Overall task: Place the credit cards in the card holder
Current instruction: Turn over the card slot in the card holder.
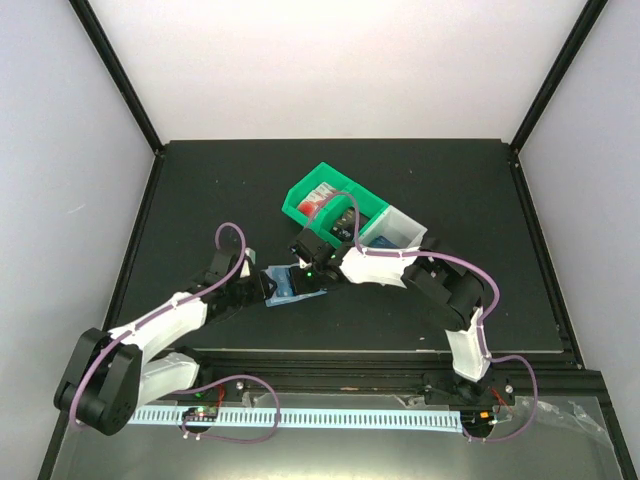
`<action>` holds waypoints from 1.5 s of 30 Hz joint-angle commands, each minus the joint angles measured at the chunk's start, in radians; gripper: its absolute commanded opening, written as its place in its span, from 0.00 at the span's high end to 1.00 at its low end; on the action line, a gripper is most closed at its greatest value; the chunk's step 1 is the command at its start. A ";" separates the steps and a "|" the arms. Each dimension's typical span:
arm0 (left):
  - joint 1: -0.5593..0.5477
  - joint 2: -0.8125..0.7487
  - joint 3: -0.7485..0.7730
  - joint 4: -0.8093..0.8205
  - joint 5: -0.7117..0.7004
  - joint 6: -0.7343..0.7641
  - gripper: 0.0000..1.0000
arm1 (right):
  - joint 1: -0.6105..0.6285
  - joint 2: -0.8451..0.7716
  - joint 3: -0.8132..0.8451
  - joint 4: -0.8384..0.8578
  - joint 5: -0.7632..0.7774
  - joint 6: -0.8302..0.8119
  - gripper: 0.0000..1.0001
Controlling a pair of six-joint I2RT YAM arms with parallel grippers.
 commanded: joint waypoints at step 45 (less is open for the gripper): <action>0.007 0.002 -0.002 0.068 0.059 0.004 0.69 | 0.004 0.051 0.010 -0.011 0.011 0.011 0.98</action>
